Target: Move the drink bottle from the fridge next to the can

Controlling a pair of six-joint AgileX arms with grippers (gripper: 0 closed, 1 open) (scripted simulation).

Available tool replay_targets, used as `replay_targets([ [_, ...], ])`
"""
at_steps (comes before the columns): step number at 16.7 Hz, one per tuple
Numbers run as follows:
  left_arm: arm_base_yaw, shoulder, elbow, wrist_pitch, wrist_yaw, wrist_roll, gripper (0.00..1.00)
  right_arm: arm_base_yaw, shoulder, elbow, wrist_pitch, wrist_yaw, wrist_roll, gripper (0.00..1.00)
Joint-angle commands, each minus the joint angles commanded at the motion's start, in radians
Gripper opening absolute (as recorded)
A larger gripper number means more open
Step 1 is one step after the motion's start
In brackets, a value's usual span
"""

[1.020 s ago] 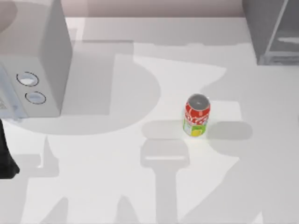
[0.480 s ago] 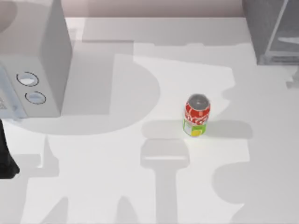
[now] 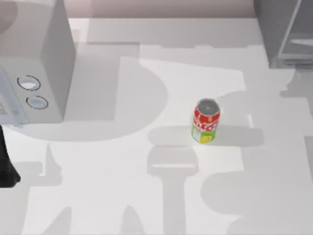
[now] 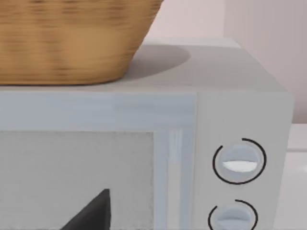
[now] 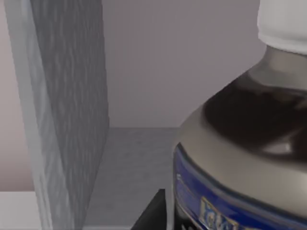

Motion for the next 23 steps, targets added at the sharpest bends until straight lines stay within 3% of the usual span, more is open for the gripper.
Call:
replay_targets([
  [6, 0.0, 0.0, 0.0, 0.0, 0.0, 0.0, 1.0, 0.377, 0.055, -0.197, 0.251, 0.382, -0.01, 0.0],
  [9, 0.0, 0.0, 0.0, 0.0, 0.0, 0.0, 1.0, 0.476, 0.058, -0.267, 0.326, 0.481, -0.013, 0.0],
  [20, 0.0, 0.0, 0.0, 0.0, 0.0, 0.0, 1.0, 0.489, 0.057, -0.278, 0.336, 0.494, -0.014, 0.0],
  [23, 0.0, 0.0, 0.0, 0.0, 0.0, 0.0, 1.0, 0.489, 0.057, -0.278, 0.336, 0.494, -0.014, 0.23],
])
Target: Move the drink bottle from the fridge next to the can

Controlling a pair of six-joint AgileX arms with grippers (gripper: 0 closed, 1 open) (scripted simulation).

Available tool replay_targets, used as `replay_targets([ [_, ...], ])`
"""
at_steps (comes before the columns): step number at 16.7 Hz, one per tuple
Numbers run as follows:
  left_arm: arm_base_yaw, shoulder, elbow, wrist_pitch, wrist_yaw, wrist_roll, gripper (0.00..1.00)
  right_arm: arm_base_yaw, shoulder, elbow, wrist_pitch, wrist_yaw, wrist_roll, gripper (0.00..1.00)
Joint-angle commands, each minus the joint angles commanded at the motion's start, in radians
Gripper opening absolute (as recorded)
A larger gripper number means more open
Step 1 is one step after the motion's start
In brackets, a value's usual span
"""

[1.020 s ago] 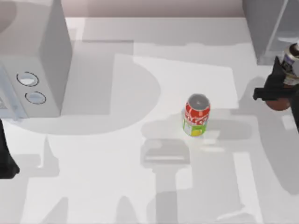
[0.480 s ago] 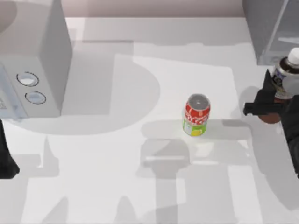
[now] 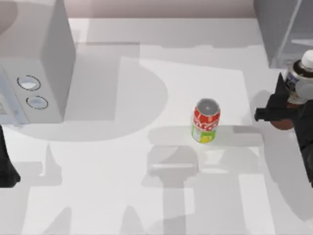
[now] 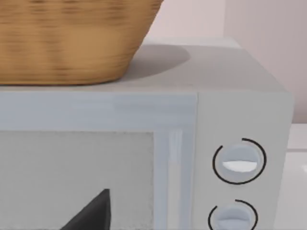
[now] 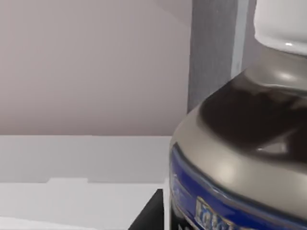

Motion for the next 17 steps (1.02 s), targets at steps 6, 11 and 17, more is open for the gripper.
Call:
replay_targets([
  [6, 0.0, 0.0, 0.0, 0.0, 0.0, 0.0, 1.0, 0.0, 0.0, 0.0, 0.0, 0.0, 0.0, 0.68],
  [11, 0.0, 0.0, 0.0, 0.0, 0.0, 0.0, 1.0, 0.0, 0.0, 0.0, 0.0, 0.0, 0.0, 1.0],
  [17, 0.0, 0.0, 0.0, 0.0, 0.0, 0.0, 1.0, 0.0, 0.0, 0.0, 0.0, 0.0, 0.0, 1.0],
])
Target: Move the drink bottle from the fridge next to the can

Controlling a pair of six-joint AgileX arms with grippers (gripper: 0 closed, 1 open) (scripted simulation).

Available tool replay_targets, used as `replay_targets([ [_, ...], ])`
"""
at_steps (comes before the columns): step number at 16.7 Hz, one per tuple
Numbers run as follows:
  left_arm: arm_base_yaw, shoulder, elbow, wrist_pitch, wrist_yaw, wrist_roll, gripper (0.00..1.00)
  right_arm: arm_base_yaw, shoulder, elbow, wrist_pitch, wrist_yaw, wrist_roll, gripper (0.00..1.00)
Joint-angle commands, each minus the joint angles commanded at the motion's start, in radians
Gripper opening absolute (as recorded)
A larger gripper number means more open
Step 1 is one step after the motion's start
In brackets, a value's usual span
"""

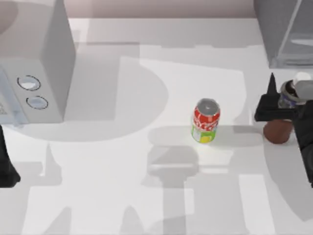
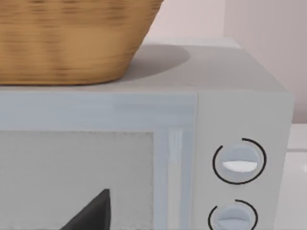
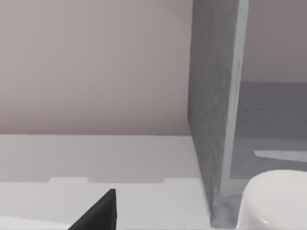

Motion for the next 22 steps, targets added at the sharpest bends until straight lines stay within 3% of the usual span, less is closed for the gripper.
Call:
replay_targets([
  [15, 0.0, 0.0, 0.0, 0.0, 0.0, 0.0, 1.0, 0.049, -0.064, -0.106, 0.038, 0.05, 0.001, 1.0],
  [22, 0.0, 0.0, 0.0, 0.0, 0.0, 0.0, 1.0, -0.018, -0.345, -0.142, -0.217, -0.032, 0.0, 1.0],
])
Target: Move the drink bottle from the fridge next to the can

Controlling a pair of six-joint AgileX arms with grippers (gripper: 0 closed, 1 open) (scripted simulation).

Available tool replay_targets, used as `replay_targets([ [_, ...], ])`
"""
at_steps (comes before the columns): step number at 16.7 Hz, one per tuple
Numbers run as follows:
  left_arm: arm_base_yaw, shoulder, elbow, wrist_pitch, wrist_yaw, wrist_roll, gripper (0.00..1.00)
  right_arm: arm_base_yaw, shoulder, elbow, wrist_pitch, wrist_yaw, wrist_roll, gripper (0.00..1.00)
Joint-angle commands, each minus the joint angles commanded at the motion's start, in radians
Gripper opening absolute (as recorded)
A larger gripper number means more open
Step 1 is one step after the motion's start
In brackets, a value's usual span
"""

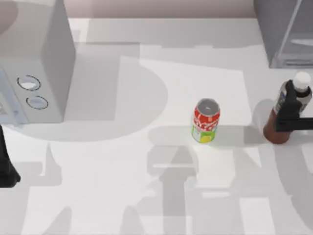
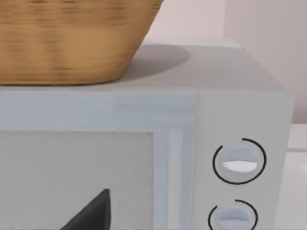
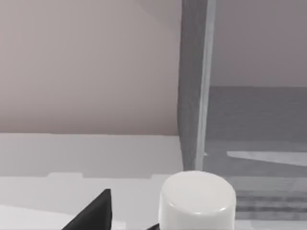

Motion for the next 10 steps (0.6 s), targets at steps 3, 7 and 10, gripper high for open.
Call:
replay_targets([
  [3, 0.0, 0.0, 0.0, 0.0, 0.0, 0.0, 1.0, -0.052, -0.224, -0.027, -0.186, -0.054, -0.001, 1.0],
  [7, 0.0, 0.0, 0.0, 0.0, 0.0, 0.0, 1.0, -0.117, -0.47, -0.058, -0.404, -0.117, -0.002, 1.0],
  [10, 0.0, 0.0, 0.0, 0.0, 0.0, 0.0, 1.0, -0.158, -0.641, -0.078, -0.544, -0.161, -0.002, 1.0],
])
